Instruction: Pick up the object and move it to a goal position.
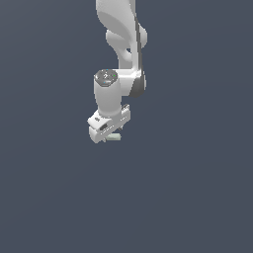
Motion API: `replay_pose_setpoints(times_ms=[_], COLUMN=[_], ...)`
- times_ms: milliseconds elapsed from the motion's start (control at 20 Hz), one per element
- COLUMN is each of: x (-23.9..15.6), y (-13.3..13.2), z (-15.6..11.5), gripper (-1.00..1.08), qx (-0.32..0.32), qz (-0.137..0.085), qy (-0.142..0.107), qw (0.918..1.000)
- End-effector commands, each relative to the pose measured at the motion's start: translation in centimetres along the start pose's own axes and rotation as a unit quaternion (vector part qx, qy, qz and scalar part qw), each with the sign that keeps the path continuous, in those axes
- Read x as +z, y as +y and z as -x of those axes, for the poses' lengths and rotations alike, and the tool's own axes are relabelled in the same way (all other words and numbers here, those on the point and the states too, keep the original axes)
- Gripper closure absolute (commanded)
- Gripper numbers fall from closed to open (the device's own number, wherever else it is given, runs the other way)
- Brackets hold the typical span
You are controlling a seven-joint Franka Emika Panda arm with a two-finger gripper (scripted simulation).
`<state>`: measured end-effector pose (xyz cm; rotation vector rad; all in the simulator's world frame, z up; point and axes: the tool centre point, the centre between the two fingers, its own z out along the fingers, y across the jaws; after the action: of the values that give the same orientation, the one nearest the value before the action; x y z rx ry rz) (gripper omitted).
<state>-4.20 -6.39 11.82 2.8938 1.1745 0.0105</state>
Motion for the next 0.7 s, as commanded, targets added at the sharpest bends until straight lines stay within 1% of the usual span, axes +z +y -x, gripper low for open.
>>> replay_pose_setpoints(times_ms=[0,200,350,500,650], x=[0.6,1.4,2.0,2.6,3.2], y=[-0.1,-0.3,-0.4,-0.6,-0.9], z=[0.6,1.5,2.2,2.9,3.5], gripper=[-0.92,-0.92,-0.92,-0.92,-0.92], qx=[-0.034,-0.088,-0.128,-0.168,-0.208], qz=[-0.001,-0.002,-0.003,-0.004,-0.005], qy=[-0.001,-0.002,-0.002,-0.002,-0.002], qw=[0.9994,0.9961,0.9917,0.9857,0.978])
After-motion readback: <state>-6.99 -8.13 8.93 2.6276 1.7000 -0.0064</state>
